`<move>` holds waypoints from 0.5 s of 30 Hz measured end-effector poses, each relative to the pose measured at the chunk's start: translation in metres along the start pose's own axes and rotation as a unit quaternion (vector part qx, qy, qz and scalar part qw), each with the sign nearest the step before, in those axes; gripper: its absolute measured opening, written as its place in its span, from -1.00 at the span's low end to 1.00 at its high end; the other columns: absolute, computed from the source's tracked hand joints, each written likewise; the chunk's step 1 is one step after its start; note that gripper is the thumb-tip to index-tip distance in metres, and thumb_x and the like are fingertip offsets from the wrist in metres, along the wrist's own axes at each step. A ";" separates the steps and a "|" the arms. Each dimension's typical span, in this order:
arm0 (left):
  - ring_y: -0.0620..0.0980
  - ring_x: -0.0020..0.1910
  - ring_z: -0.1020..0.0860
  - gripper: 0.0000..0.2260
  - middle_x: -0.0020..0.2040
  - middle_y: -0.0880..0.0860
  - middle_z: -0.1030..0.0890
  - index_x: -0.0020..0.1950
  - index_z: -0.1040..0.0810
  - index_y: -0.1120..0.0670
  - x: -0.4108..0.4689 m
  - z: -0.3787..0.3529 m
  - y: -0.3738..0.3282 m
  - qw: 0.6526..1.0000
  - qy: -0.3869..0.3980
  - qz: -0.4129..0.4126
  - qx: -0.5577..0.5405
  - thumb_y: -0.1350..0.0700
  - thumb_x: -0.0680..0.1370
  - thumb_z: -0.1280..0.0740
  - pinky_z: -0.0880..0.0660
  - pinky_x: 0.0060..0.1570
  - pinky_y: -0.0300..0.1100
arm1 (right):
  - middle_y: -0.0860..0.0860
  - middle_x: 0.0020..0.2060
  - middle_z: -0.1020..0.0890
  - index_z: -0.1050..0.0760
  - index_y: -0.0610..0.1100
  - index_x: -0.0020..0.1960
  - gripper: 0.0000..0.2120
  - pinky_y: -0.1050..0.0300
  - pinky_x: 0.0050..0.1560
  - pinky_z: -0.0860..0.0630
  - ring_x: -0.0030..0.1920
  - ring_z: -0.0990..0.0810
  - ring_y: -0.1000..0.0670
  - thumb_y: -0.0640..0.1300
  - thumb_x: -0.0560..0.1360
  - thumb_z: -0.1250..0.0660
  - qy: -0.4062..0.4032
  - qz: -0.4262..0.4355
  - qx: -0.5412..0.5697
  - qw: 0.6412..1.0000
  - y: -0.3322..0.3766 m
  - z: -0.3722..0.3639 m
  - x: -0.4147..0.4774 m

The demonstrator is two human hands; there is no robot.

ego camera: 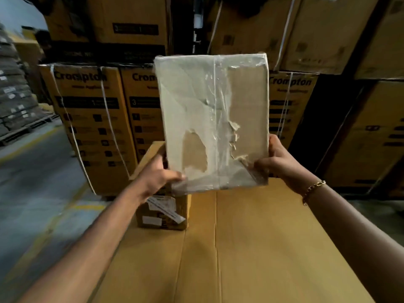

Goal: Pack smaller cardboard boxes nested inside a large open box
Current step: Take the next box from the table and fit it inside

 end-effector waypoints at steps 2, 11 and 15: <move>-0.28 0.11 -0.54 -0.22 0.16 -0.16 -0.56 0.33 -0.36 -0.10 -0.003 -0.046 0.016 1.000 0.006 -0.019 0.018 0.18 0.18 -0.59 -0.49 -0.04 -0.47 | -0.03 0.15 -0.56 -0.30 0.09 0.31 -0.33 0.22 -0.18 -0.60 0.11 -0.63 0.01 -0.13 0.28 -0.47 -0.016 -0.026 -0.019 0.999 -0.015 0.035 -0.027; 0.01 0.18 -0.60 0.01 0.25 -0.02 -0.58 0.56 -0.10 0.06 -0.069 -0.217 0.164 0.976 0.030 0.058 0.207 0.06 0.29 -0.64 -0.52 0.02 -0.36 | 0.12 0.00 -0.67 -0.49 0.14 0.08 -0.56 0.37 -0.13 -0.54 -0.01 -0.65 0.15 -0.31 0.43 -0.51 -0.069 -0.111 -0.185 0.974 -0.187 0.089 -0.161; 0.13 0.14 -0.63 -0.17 0.26 0.08 -0.63 0.59 -0.08 0.02 -0.106 -0.253 0.209 0.941 0.029 0.135 0.310 0.01 0.46 -0.49 -0.58 -0.01 -0.06 | 0.11 0.07 -0.69 -0.43 0.02 0.39 -0.45 0.06 0.06 -0.59 0.06 -0.66 0.02 -0.24 0.46 -0.49 -0.039 -0.145 -0.219 0.964 -0.249 0.092 -0.197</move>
Point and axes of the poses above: each hand's wrist, its own x-axis towards the middle knuckle, its own z-axis out of the back of the hand, y = z × x, the point moved 5 cm from there along x, towards the middle knuckle
